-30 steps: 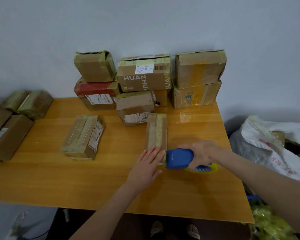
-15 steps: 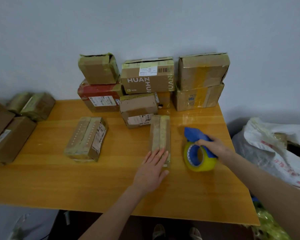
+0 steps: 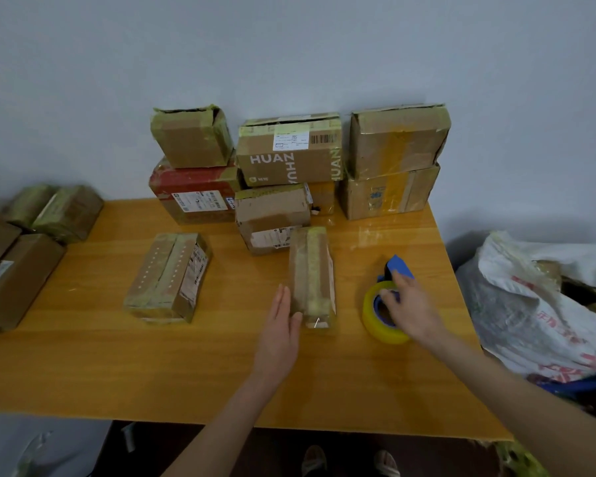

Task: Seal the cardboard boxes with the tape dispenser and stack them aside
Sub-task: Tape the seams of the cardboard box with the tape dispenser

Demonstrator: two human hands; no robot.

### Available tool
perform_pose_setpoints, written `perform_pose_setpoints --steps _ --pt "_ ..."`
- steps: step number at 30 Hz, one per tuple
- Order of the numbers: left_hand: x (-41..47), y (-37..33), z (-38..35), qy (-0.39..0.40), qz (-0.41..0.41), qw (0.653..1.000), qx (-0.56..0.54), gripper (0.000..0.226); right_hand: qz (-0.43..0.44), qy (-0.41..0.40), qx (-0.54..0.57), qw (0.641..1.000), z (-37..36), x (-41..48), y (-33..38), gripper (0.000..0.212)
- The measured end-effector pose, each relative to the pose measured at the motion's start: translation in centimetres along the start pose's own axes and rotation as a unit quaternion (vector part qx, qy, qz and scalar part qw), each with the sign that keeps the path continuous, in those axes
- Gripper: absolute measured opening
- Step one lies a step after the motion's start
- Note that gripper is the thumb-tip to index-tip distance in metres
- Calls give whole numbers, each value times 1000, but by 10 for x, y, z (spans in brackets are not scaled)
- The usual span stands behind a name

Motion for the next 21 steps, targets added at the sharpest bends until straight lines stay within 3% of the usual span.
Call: perform_pose_setpoints --steps 4,6,12,16,19,21 --pt "3 -7 -13 22 68 994 -89 61 99 80 62 990 -50 -30 63 66" --pt "6 -11 -21 31 101 990 -91 61 63 67 96 991 -65 -32 77 68" --pt "17 -12 -23 15 151 987 -54 61 -44 26 37 998 -73 -18 80 56" --pt "27 -4 -17 6 162 984 -69 41 -36 27 66 997 -70 -8 77 38" --pt "31 2 -9 10 163 981 -103 38 -10 38 118 992 -63 -4 69 20" --pt "29 6 -3 23 164 973 -158 37 -5 61 131 989 -56 -4 62 22"
Point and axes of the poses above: each hand's wrist, its own x-axis towards the middle knuckle, its own z-axis out of the back of the hand, y = z × x, the point moved 2 cm from there along x, towards the middle knuckle
